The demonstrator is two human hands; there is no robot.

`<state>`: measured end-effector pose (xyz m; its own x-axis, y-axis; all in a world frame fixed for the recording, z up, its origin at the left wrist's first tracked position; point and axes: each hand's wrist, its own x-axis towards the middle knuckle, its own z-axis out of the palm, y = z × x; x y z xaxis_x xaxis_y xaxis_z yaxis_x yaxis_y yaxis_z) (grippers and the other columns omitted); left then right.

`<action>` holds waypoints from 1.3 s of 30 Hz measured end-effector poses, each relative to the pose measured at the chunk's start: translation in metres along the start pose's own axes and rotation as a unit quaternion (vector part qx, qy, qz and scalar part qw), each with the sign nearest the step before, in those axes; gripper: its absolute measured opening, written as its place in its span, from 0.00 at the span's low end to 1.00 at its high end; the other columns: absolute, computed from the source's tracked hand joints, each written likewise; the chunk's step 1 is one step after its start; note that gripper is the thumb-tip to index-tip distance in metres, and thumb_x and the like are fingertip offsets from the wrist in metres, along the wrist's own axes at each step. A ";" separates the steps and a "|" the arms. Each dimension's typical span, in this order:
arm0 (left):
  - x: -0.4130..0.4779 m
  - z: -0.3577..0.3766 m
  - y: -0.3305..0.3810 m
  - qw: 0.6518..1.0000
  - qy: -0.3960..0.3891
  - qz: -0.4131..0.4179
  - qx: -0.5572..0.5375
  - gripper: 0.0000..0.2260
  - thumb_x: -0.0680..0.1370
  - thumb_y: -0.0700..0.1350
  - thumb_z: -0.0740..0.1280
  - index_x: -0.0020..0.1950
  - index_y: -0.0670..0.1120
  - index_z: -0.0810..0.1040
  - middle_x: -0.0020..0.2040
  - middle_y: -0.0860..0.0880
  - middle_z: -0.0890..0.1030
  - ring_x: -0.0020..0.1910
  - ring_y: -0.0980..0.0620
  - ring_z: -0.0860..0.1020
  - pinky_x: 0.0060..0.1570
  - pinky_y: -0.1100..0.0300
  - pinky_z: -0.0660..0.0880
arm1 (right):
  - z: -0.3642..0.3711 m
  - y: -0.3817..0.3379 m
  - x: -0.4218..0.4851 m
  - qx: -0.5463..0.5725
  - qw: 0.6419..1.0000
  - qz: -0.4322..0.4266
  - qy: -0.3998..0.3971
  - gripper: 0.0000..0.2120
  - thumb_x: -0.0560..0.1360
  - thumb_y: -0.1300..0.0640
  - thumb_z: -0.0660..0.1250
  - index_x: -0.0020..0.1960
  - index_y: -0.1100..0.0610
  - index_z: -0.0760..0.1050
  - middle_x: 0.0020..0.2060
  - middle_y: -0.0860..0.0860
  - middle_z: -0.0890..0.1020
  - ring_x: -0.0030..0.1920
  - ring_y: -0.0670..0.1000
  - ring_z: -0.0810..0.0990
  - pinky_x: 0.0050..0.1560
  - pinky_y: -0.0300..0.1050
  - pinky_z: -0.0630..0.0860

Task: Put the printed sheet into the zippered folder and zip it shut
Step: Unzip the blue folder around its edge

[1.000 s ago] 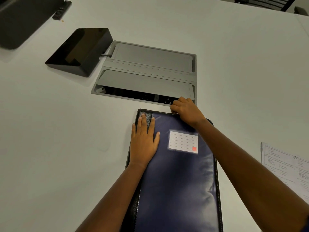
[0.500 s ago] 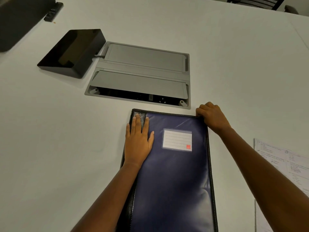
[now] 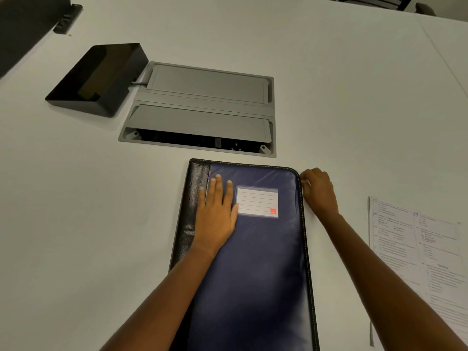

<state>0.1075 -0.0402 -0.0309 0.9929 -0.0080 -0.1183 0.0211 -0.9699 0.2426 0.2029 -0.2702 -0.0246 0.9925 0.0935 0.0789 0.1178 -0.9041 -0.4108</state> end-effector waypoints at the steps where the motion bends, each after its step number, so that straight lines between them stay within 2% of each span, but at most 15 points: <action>1: -0.006 0.002 0.008 1.000 -0.002 0.014 -0.007 0.26 0.81 0.53 0.47 0.76 0.45 0.42 0.77 0.41 0.44 0.77 0.44 0.44 0.74 0.47 0.41 | 0.000 -0.002 -0.001 0.011 1.000 0.009 0.004 0.08 0.75 0.68 0.58 0.47 0.67 0.75 0.46 0.65 0.78 0.49 0.63 0.73 0.45 0.52 0.70; 3: -0.019 0.008 0.026 0.999 -0.004 0.027 -0.024 0.27 0.81 0.53 0.49 0.76 0.44 0.45 0.77 0.41 0.45 0.77 0.43 0.44 0.74 0.45 0.41 | -0.001 -0.004 -0.003 0.025 0.999 0.023 0.009 0.09 0.75 0.67 0.57 0.48 0.67 0.75 0.47 0.65 0.79 0.49 0.63 0.73 0.46 0.52 0.70; 7: -0.035 0.015 0.053 0.999 0.013 0.030 -0.031 0.27 0.80 0.53 0.54 0.75 0.43 0.53 0.76 0.39 0.52 0.76 0.40 0.50 0.73 0.40 0.46 | -0.005 -0.008 -0.004 0.030 0.999 0.040 0.007 0.09 0.76 0.66 0.57 0.47 0.67 0.76 0.47 0.64 0.79 0.48 0.62 0.75 0.47 0.54 0.72; 12: -0.036 0.018 0.055 0.999 0.021 0.019 -0.025 0.27 0.80 0.53 0.53 0.75 0.43 0.52 0.76 0.40 0.52 0.76 0.40 0.50 0.73 0.41 0.45 | -0.005 -0.008 -0.008 -0.029 0.999 0.025 0.000 0.07 0.74 0.69 0.57 0.44 0.66 0.74 0.44 0.62 0.80 0.45 0.61 0.74 0.42 0.50 0.69; 16: -0.035 0.022 0.055 1.000 0.008 0.018 -0.016 0.27 0.80 0.54 0.49 0.76 0.44 0.47 0.77 0.41 0.47 0.77 0.42 0.45 0.74 0.45 0.41 | -0.005 0.000 -0.019 -0.059 0.998 0.003 0.003 0.07 0.73 0.70 0.58 0.45 0.65 0.74 0.44 0.61 0.80 0.45 0.61 0.74 0.40 0.47 0.64; 23: -0.035 0.024 0.055 1.000 0.015 0.016 0.005 0.27 0.80 0.54 0.48 0.76 0.45 0.46 0.77 0.41 0.47 0.77 0.43 0.46 0.74 0.45 0.43 | -0.006 0.002 -0.058 -0.057 0.998 -0.018 0.033 0.07 0.72 0.72 0.59 0.42 0.65 0.74 0.38 0.61 0.80 0.41 0.60 0.74 0.38 0.45 0.61; 30: -0.035 0.026 0.055 1.000 0.018 0.014 0.017 0.27 0.81 0.54 0.47 0.76 0.45 0.45 0.77 0.40 0.47 0.77 0.43 0.46 0.75 0.46 0.43 | -0.008 -0.003 -0.108 -0.041 0.998 -0.015 0.041 0.08 0.68 0.75 0.62 0.39 0.64 0.75 0.34 0.60 0.80 0.36 0.59 0.75 0.36 0.46 0.65; 36: -0.036 0.024 0.055 0.999 0.028 0.017 0.020 0.26 0.81 0.53 0.48 0.76 0.44 0.47 0.77 0.40 0.50 0.77 0.43 0.48 0.74 0.46 0.44 | -0.006 -0.007 -0.143 -0.006 0.999 0.029 0.039 0.06 0.71 0.71 0.62 0.43 0.64 0.75 0.38 0.59 0.80 0.41 0.58 0.74 0.41 0.50 0.69; 39: -0.036 0.024 0.056 0.999 0.030 0.018 0.021 0.26 0.81 0.53 0.48 0.76 0.44 0.48 0.77 0.39 0.50 0.77 0.43 0.49 0.74 0.46 0.45 | -0.004 -0.008 -0.159 -0.003 0.998 0.045 0.044 0.06 0.71 0.70 0.63 0.43 0.62 0.75 0.38 0.58 0.80 0.40 0.56 0.73 0.40 0.48 0.69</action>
<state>0.0699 -0.0999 -0.0363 0.9983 -0.0290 -0.0514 -0.0179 -0.9787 0.2044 0.0436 -0.2789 -0.0305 0.9924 -0.0245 0.1209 0.0280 -0.9097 -0.4144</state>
